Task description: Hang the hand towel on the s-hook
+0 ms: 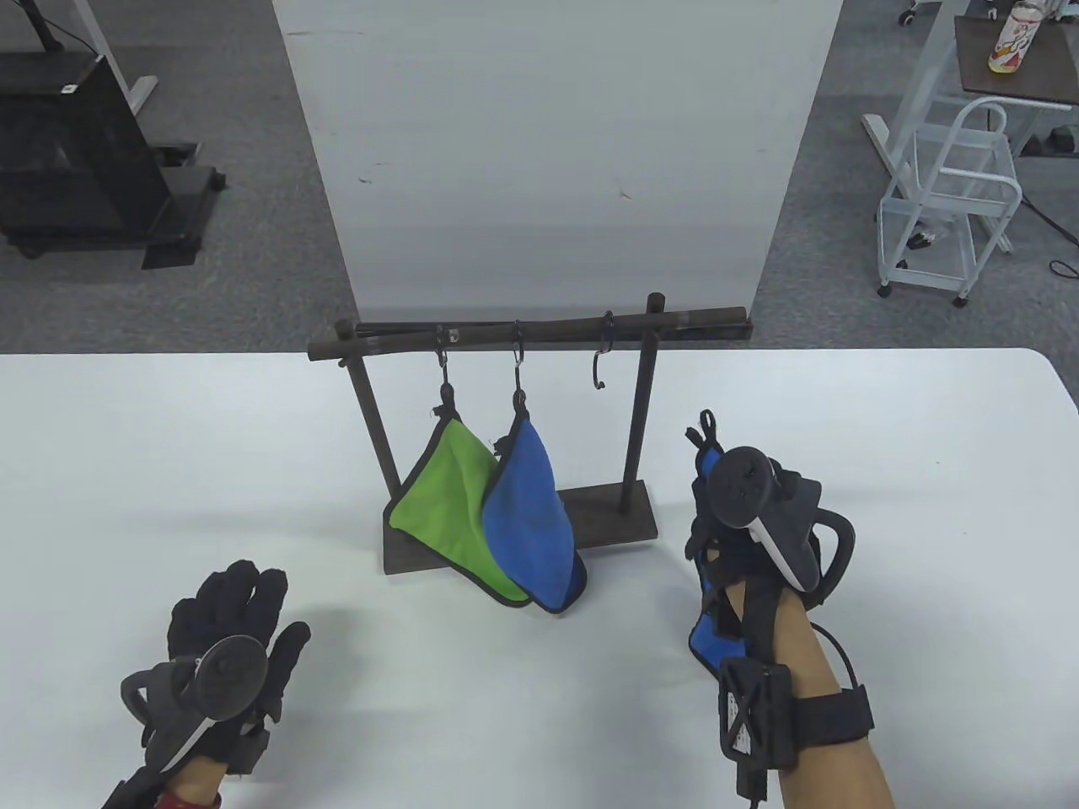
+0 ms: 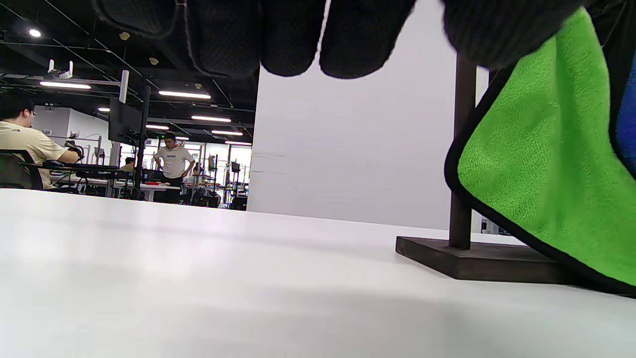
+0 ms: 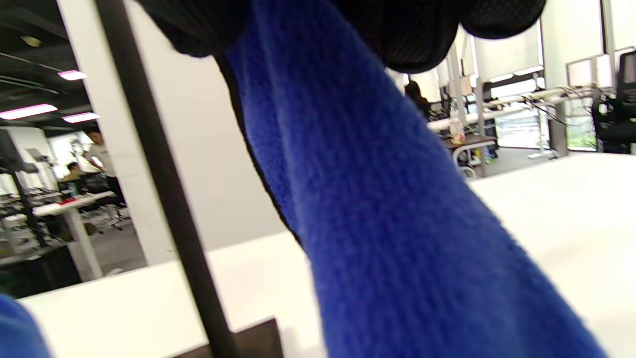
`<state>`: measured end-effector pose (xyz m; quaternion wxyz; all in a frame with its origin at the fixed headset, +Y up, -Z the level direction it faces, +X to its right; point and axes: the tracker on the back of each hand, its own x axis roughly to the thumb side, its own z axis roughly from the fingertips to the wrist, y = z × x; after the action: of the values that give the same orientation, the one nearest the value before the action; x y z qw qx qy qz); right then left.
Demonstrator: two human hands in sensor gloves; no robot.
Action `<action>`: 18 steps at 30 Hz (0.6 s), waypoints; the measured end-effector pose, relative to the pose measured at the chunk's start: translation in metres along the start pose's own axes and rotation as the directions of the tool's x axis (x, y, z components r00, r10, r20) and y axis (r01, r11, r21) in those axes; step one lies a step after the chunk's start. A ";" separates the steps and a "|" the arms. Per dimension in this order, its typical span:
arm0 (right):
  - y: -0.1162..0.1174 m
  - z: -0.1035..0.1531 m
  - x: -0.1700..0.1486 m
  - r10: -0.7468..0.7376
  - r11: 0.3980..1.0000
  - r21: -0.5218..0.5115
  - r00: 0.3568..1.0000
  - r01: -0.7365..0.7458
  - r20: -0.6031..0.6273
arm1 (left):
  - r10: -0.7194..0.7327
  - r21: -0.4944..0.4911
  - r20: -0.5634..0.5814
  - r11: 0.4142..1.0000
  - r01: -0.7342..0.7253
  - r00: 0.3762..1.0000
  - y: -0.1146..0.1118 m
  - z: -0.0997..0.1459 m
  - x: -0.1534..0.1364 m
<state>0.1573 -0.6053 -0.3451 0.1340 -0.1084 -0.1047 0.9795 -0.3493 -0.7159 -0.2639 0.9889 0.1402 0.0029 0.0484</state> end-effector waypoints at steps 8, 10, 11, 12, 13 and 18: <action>-0.034 0.024 0.040 -0.014 0.998 -0.064 0.990 0.023 0.143 | -0.001 0.008 0.009 1.000 0.001 1.000 0.000 0.002 0.002; -0.041 0.029 0.049 -0.017 0.997 -0.072 0.985 0.030 0.174 | 0.000 0.009 0.012 1.000 0.000 1.000 0.000 0.002 0.002; -0.044 0.031 0.054 -0.014 0.997 -0.077 0.982 0.029 0.189 | 0.000 0.009 0.012 1.000 0.000 1.000 0.000 0.002 0.002; -0.047 0.033 0.059 -0.015 0.996 -0.078 0.979 0.031 0.203 | 0.000 0.009 0.013 1.000 0.000 1.000 -0.001 0.002 0.002; -0.049 0.034 0.063 -0.015 0.996 -0.083 0.977 0.034 0.212 | 0.000 0.009 0.013 1.000 0.000 1.000 0.000 0.002 0.002; -0.053 0.035 0.079 0.011 0.996 -0.085 0.970 0.011 0.243 | 0.004 0.010 0.009 1.000 -0.004 1.000 0.000 0.003 0.001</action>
<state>0.0876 -0.5386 -0.3138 0.1153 0.0069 -0.1623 0.9799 -0.3481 -0.7164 -0.2614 0.9881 0.1456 -0.0016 0.0496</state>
